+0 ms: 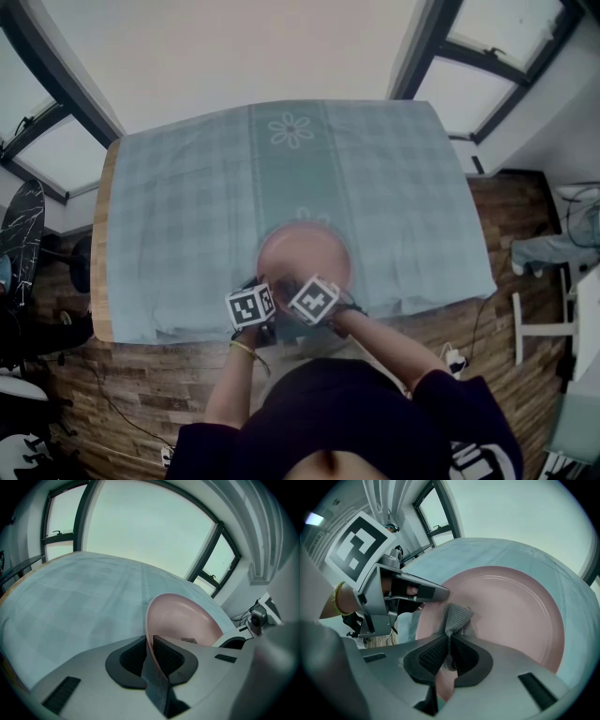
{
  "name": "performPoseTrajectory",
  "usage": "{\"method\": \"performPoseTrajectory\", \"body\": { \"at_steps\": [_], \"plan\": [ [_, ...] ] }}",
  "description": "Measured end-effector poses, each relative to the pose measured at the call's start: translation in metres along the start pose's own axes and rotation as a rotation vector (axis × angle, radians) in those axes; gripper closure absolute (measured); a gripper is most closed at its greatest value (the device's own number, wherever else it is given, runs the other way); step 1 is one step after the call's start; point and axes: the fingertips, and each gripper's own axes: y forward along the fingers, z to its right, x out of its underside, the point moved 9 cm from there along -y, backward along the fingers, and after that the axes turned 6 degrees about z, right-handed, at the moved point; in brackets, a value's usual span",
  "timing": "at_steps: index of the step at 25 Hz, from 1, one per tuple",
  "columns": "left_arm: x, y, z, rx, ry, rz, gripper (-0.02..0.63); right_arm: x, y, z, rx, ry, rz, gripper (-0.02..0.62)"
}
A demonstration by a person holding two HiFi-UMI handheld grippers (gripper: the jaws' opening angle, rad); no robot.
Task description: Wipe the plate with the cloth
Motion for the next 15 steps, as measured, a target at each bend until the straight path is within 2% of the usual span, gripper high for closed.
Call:
{"method": "performPoseTrajectory", "body": {
  "at_steps": [2,3,9,15],
  "plan": [
    [0.000,0.000,0.000,0.000,0.000,-0.003,0.551,0.011,-0.005,0.001,0.030,0.012,-0.103,0.563],
    [0.000,0.000,0.000,0.000,0.000,-0.003,0.551,0.013,-0.006,0.000,0.031,0.012,-0.119,0.563],
    [-0.001,0.000,0.000,-0.001,-0.001,-0.001,0.551,-0.003,-0.011,0.003,0.003,-0.006,0.015,0.563],
    [0.000,0.000,0.000,-0.001,0.000,0.001,0.549,-0.002,-0.028,0.020,0.055,0.022,0.037,0.563]
  ]
}}
